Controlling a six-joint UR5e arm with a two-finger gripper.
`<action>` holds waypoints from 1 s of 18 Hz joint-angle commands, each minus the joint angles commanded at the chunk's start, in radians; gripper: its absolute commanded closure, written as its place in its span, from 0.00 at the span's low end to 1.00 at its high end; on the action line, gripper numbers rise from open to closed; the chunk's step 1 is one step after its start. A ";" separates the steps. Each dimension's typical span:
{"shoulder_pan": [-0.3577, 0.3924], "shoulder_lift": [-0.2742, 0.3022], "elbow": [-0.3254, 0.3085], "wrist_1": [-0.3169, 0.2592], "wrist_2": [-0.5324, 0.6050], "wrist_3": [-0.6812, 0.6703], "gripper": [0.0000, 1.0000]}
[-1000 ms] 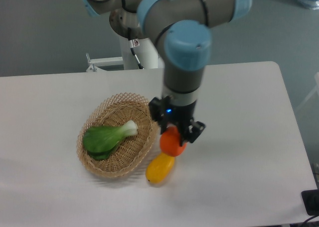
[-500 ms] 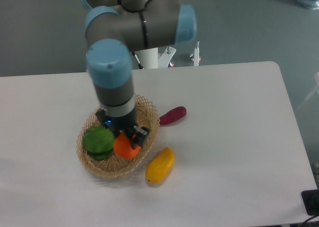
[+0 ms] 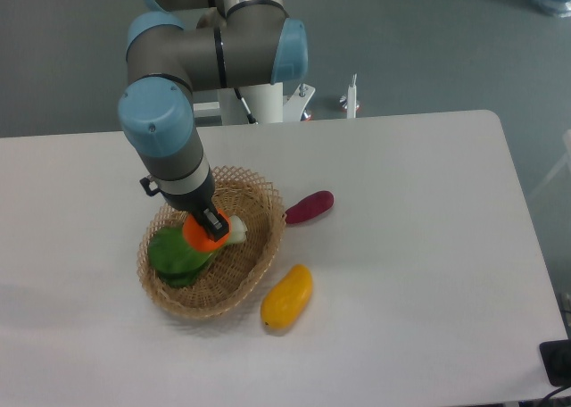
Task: Place the orange in the basket
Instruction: 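Lower the orange into the basket beside the bok choy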
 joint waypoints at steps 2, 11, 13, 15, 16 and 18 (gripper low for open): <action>0.000 -0.027 0.021 0.009 0.002 -0.020 0.43; -0.008 -0.123 0.027 0.215 -0.015 -0.236 0.43; -0.012 -0.147 0.046 0.215 -0.029 -0.262 0.43; -0.034 -0.158 0.047 0.215 -0.037 -0.279 0.43; -0.035 -0.166 0.050 0.216 -0.037 -0.283 0.43; -0.037 -0.175 0.052 0.216 -0.037 -0.285 0.40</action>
